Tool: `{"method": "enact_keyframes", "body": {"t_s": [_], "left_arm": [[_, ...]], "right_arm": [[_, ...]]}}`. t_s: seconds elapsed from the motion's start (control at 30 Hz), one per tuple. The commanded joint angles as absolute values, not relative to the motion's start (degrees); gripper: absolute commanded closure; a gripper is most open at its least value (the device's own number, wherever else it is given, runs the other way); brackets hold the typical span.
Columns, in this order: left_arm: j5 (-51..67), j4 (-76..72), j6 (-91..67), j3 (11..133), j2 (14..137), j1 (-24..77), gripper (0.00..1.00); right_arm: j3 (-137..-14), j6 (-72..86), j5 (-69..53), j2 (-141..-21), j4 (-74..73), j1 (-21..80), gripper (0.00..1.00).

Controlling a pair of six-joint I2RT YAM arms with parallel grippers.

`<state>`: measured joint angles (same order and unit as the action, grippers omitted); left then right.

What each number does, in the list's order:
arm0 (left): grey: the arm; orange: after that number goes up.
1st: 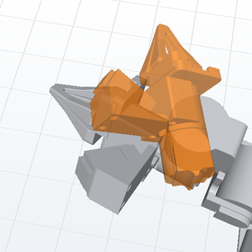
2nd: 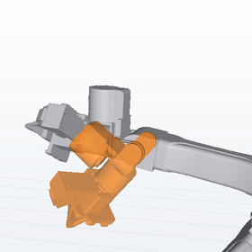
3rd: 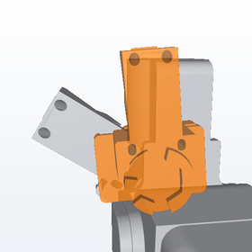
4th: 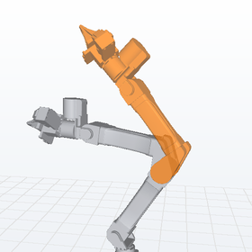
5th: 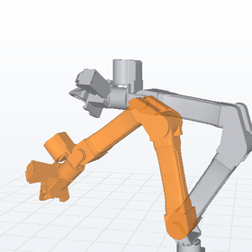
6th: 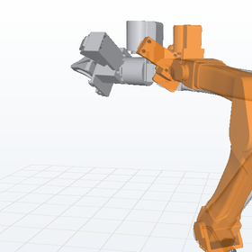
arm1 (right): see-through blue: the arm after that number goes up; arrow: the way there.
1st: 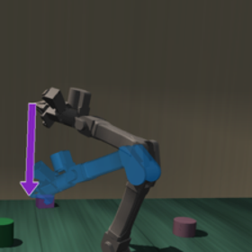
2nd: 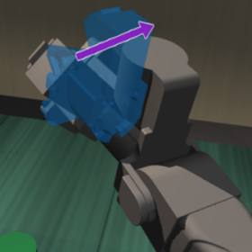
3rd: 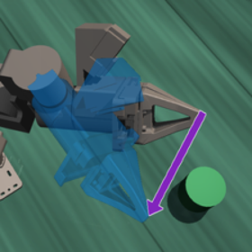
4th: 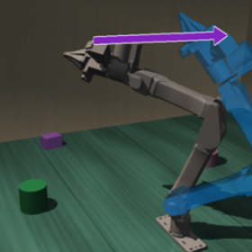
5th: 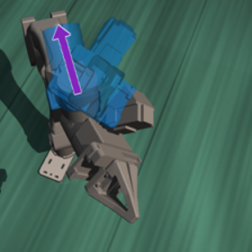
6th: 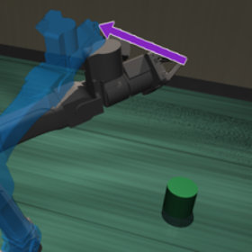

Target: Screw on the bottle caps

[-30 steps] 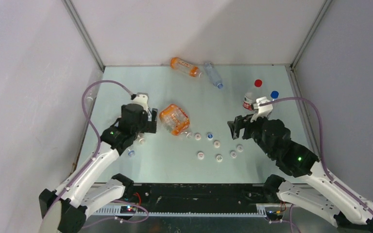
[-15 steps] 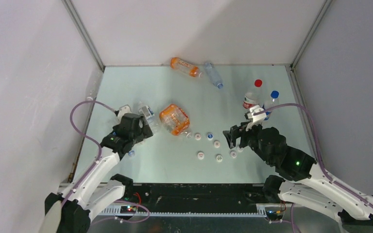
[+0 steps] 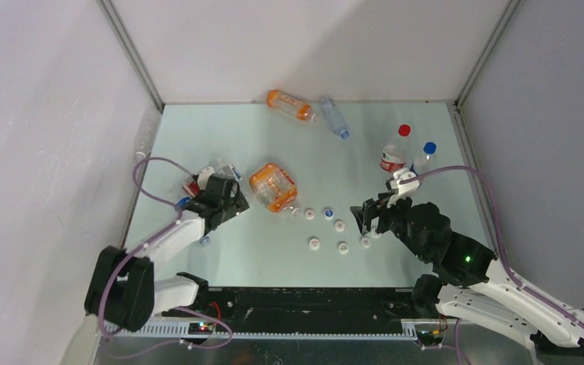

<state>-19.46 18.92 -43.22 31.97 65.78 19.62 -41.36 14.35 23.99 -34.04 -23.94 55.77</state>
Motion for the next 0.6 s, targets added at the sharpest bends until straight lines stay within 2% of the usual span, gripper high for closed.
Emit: {"method": "enact_keyframes", "body": {"t_s": [0.0,0.13,0.3,0.57], "left_arm": [[-13.64,7.45,-44.61,37.90,72.57,19.17,0.08],[-9.65,3.46,-42.34,46.25,80.88,19.22,0.08],[-8.72,9.78,-30.18,54.96,80.95,19.17,0.07],[-15.50,24.09,14.78,58.02,72.08,19.01,0.00]], "right_arm": [[-41.27,13.27,24.65,-34.61,-21.34,56.03,0.18],[-41.22,12.41,25.09,-35.55,-20.80,55.76,0.18],[-41.22,11.49,23.20,-36.18,-20.20,55.59,0.18],[-40.76,9.37,20.39,-35.99,-19.31,55.62,0.18]]}}
